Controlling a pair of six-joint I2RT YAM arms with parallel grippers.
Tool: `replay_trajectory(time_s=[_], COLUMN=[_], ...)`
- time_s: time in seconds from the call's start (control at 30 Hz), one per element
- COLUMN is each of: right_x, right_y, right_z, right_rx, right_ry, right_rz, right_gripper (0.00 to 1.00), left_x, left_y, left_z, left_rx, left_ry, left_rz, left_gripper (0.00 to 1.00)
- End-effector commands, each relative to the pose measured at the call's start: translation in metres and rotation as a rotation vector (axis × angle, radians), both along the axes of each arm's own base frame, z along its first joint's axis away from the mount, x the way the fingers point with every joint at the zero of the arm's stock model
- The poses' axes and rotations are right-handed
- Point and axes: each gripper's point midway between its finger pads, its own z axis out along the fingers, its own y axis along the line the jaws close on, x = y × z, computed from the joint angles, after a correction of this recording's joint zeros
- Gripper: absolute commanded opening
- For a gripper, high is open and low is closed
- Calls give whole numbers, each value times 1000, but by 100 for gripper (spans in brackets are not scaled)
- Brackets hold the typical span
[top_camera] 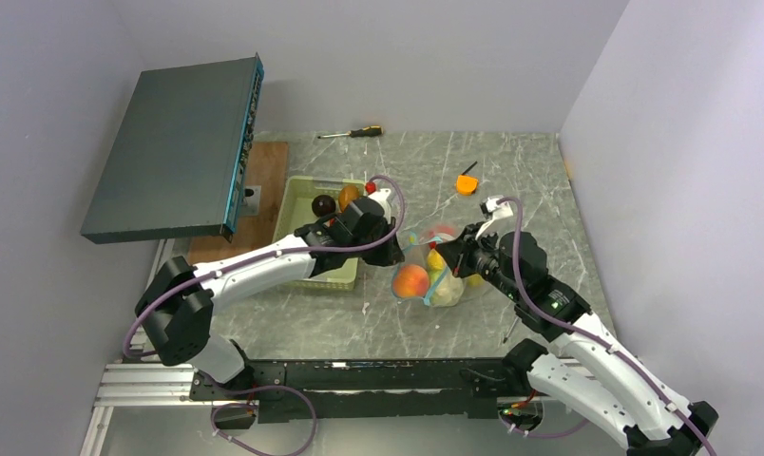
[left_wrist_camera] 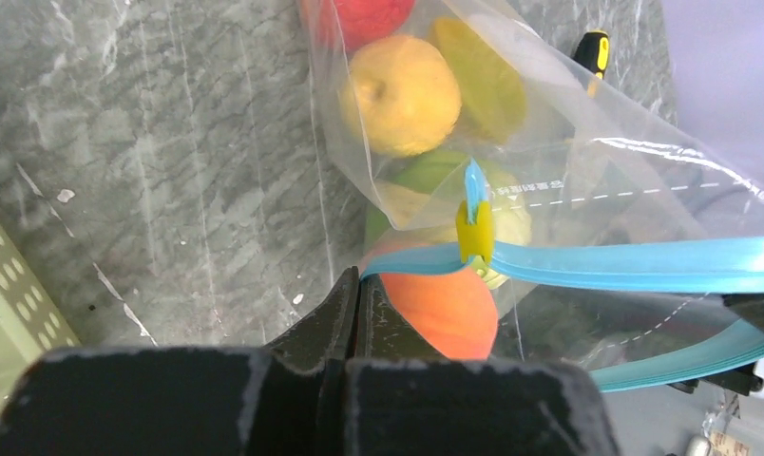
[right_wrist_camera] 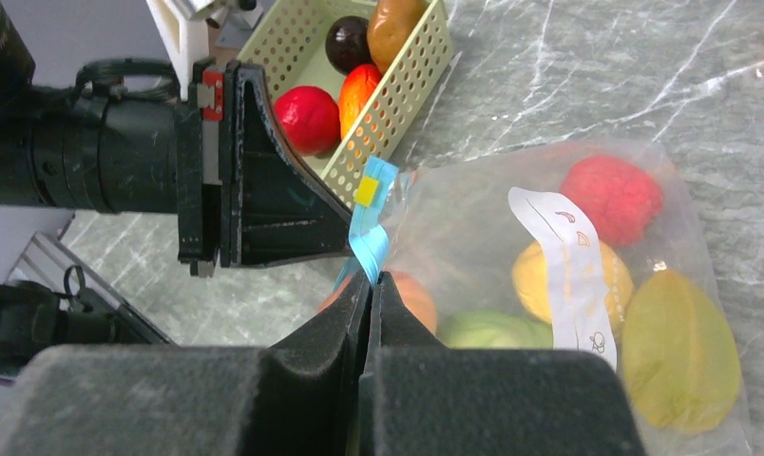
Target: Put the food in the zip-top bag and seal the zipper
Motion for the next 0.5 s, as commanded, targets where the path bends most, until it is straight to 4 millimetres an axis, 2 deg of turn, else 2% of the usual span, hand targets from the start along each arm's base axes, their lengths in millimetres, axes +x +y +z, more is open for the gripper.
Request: replay_trajectory(time_s=[0.0,0.1,0.2,0.3,0.4,0.47], right_x=[10,24,35,47,56,61], right_y=[-6,-22,-45,-52,-49,-45], right_z=[51,57,47,46,40,30], right_rx=[111,90,-40,-127,-175,-206], right_ry=[-32,41,178,225,276,305], right_rz=[-98,-252,-431,-477,-455,-429], right_gripper=[0,0,0,0,0,0], left_x=[-3,-14,-28,-39,-34,-26], left_y=[-9,-14,-16,-13,-3,5], left_z=[34,59,92,122,128,113], left_rx=[-80,-160,-288,-388,-380,-323], left_ry=[-21,10,39,46,54,90], left_rz=[-45,-73,-106,-104,-44,1], left_gripper=[0,0,0,0,0,0])
